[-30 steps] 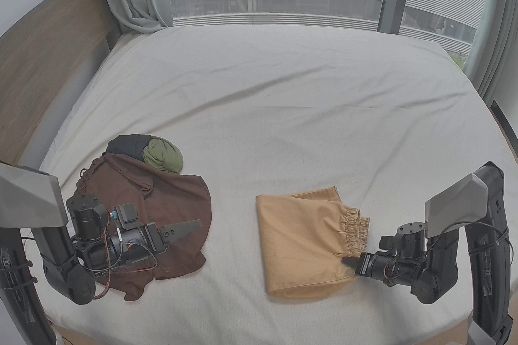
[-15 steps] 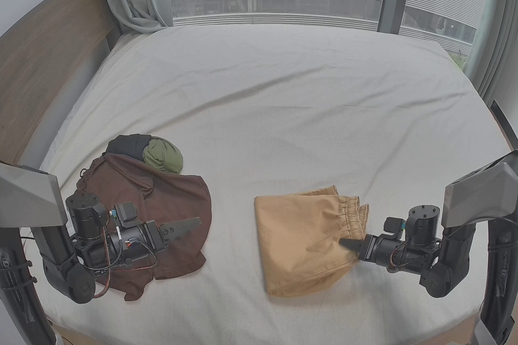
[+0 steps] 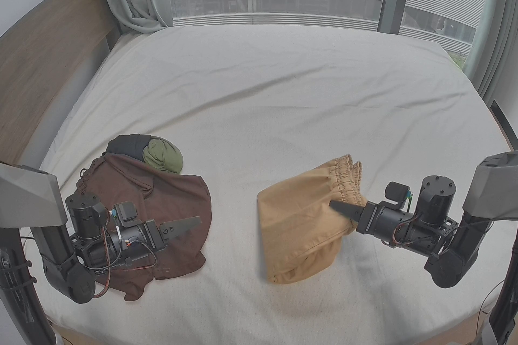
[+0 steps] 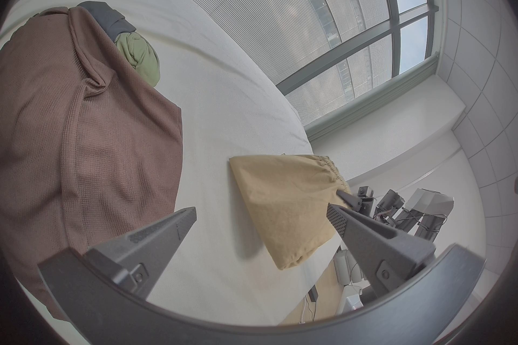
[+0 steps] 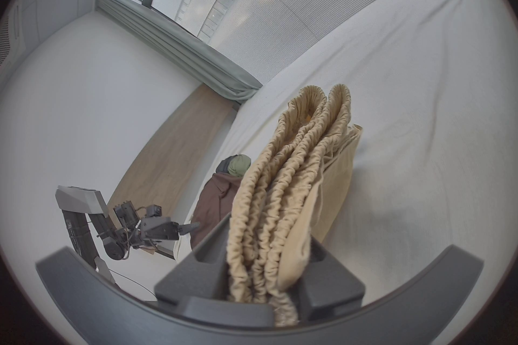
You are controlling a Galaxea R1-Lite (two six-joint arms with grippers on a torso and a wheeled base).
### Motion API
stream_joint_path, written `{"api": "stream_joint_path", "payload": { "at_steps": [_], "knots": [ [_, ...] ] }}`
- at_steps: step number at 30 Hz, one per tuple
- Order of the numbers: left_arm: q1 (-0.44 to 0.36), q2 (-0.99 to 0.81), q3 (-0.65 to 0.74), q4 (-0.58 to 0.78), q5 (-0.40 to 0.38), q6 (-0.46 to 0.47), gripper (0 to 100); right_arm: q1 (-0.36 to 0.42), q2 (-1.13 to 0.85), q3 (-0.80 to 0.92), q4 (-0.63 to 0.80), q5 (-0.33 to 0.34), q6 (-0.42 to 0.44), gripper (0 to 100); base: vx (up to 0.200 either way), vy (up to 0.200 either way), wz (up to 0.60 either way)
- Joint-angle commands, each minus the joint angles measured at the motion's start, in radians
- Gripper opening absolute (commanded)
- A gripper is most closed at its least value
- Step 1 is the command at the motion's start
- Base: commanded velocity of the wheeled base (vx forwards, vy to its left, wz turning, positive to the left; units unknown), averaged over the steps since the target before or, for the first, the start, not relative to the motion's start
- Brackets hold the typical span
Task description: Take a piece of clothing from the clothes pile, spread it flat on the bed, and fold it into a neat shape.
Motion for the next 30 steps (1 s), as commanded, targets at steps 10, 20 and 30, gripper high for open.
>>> {"api": "stream_joint_path", "payload": {
  "at_steps": [10, 20, 30],
  "knots": [
    [0.000, 0.000, -0.001, 0.000, 0.001, 0.000, 100, 0.005, -0.059, -0.075, 0.007, 0.000, 0.005, 0, 0.000, 0.000, 0.00],
    [0.001, 0.000, -0.001, 0.000, 0.001, 0.000, 100, 0.001, -0.096, -0.261, 0.193, -0.002, 0.008, 0, 0.000, 0.000, 0.00],
    [0.000, 0.000, -0.002, 0.000, 0.003, 0.001, 100, -0.006, -0.057, -0.403, 0.312, -0.002, 0.010, 0, 0.000, 0.000, 0.00]
  ]
}}
